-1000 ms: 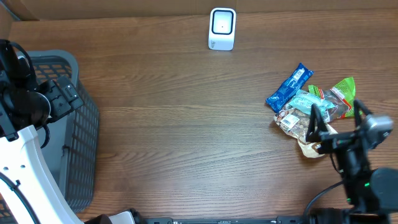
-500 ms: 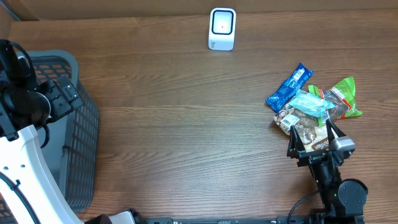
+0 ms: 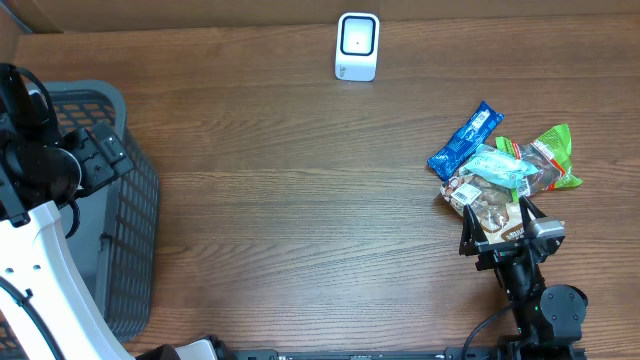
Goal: Scan the item barcode
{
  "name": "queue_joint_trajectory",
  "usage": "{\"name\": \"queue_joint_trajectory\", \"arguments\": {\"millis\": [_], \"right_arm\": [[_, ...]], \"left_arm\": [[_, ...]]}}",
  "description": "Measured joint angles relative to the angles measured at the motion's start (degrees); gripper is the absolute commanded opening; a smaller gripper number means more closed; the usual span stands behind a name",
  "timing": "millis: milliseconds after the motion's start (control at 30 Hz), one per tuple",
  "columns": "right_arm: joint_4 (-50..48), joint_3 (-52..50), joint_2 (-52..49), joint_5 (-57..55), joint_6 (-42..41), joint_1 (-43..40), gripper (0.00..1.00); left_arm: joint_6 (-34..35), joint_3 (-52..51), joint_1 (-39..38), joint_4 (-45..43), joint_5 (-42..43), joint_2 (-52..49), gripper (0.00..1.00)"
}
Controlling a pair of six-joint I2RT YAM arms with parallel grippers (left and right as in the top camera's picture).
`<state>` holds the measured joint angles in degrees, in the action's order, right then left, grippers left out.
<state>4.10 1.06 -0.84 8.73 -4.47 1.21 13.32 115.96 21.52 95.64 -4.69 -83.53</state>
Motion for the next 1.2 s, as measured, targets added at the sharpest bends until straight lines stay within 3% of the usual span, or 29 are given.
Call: {"name": "queue_joint_trajectory", "arguments": {"millis": [600, 733, 833, 867, 1000, 1200], "right_arm": [[0.02, 0.0, 0.0, 0.02, -0.02, 0.0, 1.0], [0.0, 0.0, 0.0, 0.0, 0.0, 0.02, 1.0], [0.11, 0.0, 0.02, 0.0, 0.0, 0.02, 1.0], [0.02, 0.0, 0.04, 0.0, -0.02, 0.02, 1.0], [0.07, 0.0, 0.15, -0.02, 0.0, 0.02, 1.0], [0.0, 0.0, 0.22, 0.0, 0.02, 0.02, 1.0]], "left_arm": [[0.0, -0.02, 0.0, -0.02, -0.02, 0.17, 0.99], [-0.02, -3.3, -1.46, -1.44, -0.44, 3.93, 1.0], [-0.02, -11.47, -5.86, -10.82, -1.07, 11.17, 1.0], [-0.04, -18.82, -8.13, -21.42, -1.09, 16.5, 1.0], [-0.55, -42.82, -10.1, -48.24, 1.66, 34.38, 0.99], [-8.41, -70.29, -10.64, -73.94, 9.07, 52.68, 1.0]]}}
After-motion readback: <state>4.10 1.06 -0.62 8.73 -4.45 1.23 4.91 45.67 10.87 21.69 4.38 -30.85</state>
